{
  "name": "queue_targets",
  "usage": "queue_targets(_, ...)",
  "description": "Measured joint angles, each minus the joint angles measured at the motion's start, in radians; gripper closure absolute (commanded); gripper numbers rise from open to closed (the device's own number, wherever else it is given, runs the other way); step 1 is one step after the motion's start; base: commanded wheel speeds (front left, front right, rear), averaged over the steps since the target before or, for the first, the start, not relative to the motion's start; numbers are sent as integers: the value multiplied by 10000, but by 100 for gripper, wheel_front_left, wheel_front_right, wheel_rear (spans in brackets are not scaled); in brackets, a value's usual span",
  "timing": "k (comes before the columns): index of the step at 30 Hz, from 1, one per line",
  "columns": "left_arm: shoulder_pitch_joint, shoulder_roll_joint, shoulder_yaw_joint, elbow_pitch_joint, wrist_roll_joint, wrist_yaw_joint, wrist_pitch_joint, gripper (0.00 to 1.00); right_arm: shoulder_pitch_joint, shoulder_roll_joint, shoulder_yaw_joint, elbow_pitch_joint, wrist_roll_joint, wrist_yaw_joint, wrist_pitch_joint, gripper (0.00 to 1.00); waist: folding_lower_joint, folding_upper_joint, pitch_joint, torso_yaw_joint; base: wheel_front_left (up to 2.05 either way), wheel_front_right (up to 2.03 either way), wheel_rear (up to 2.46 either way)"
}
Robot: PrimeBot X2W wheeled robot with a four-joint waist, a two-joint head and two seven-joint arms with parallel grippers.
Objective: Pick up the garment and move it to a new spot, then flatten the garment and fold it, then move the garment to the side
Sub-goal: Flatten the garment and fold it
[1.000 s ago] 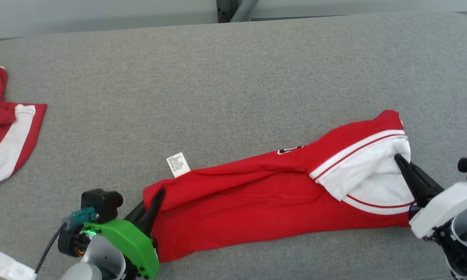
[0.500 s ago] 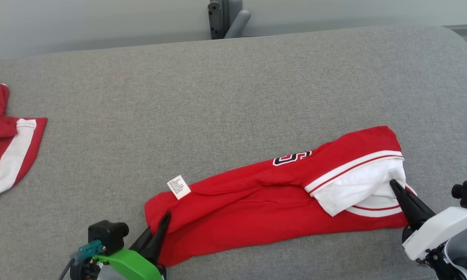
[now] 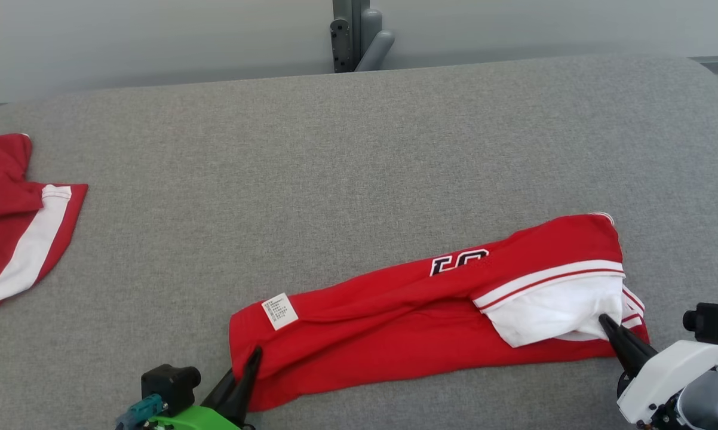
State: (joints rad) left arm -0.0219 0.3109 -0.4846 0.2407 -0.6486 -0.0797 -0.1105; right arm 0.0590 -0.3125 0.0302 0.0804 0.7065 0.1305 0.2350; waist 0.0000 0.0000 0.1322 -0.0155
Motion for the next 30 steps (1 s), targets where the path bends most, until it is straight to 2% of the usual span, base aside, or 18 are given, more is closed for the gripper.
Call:
queue_targets(6,-592,-226,-190,832,25,-174,-428,100,-304,75,242,888,-364,0,-52,100,0,0,78,14,0,0,0)
queue_targets(7,-661,-263,-232,966,52,-188,-504,88,-362,79,274,997,-405,0,-82,100,0,0,89,17,0,0,0)
queue_targets(8,-732,-299,-272,1108,100,-228,-593,64,-420,75,282,1124,-468,0,-96,100,0,0,99,18,0,0,0)
queue_targets(9,-791,-320,-326,1246,169,-234,-629,31,-456,48,297,1212,-560,0,-138,96,0,0,109,17,0,0,0)
queue_targets(10,-827,-332,-370,1367,205,-249,-673,0,-472,6,336,1277,-608,0,-167,11,0,0,117,16,0,0,0)
queue_targets(11,-852,-349,-395,1484,253,-255,-732,0,-484,-15,347,1317,-610,0,-167,0,0,0,126,12,0,0,0)
queue_targets(13,-868,-337,-431,1576,414,-209,-899,0,-487,-121,360,1304,-746,0,-148,0,0,0,143,4,0,0,0)
queue_targets(18,-784,-242,-98,1360,869,353,-1384,0,-474,-347,-163,700,-775,0,-88,0,0,0,166,15,0,0,0)
queue_targets(23,-448,-332,740,130,1586,1049,-1507,0,-689,-468,-754,173,-980,0,130,0,0,0,301,41,0,0,0)
queue_targets(26,-198,-602,1237,-625,2082,1156,-1515,0,-1098,-523,-639,359,-1248,0,535,0,0,0,400,96,0,0,0)
queue_targets(30,171,-1024,1649,-951,2479,1087,-1519,0,-1796,-606,-334,1266,-1582,0,903,0,0,0,539,201,0,0,0)
